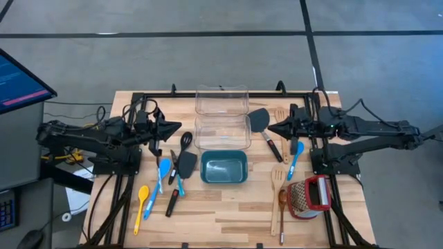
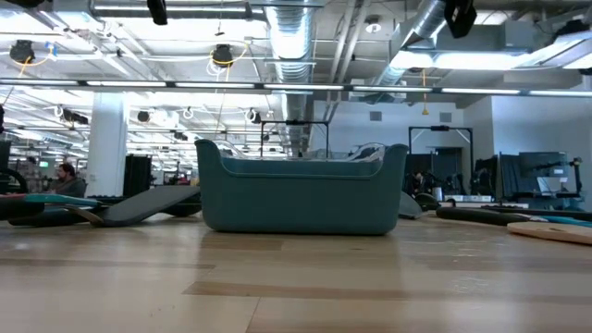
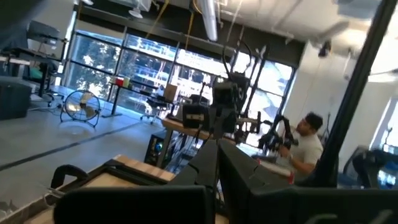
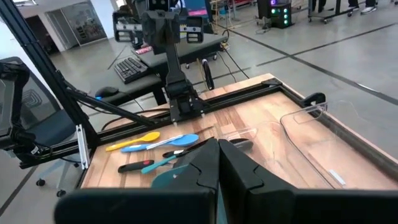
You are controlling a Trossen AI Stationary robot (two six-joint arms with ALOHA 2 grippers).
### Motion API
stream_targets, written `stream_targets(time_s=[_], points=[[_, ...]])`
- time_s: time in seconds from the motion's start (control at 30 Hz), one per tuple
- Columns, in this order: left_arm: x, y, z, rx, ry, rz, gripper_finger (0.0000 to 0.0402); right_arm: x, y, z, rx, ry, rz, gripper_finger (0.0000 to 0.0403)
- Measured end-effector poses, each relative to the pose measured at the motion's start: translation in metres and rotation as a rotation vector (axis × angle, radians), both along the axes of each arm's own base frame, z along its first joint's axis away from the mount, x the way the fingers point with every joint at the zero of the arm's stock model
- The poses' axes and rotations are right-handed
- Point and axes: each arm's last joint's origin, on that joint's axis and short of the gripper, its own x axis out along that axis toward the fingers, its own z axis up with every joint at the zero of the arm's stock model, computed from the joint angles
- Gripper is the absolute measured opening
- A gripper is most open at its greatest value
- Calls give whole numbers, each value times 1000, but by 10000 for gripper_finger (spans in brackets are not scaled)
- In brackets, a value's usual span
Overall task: Pick & Place Kitchen Items
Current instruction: Put the black spatula into the top transparent bin
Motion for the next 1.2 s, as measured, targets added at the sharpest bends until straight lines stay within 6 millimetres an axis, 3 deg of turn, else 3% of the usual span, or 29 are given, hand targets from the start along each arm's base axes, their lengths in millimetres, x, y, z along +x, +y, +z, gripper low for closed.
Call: stream_targets(time_s=[0.3, 0.43, 0.73, 1.0, 1.2], points=[[13, 0, -10, -2, 64, -8, 2, 9, -10, -5, 36, 37, -67, 0], [22, 6, -13, -9, 97, 18, 2, 11, -15, 5, 39, 43, -92, 0], [35, 26, -13, 3, 241, 38, 2, 13, -27, 23, 140, 313, -191, 0], [36, 31, -15, -1, 259, 64, 2, 21, -39, -2, 336, 593, -355, 0], [36, 31, -15, -2, 259, 64, 2, 39, -50, -24, 349, 743, -402, 0]])
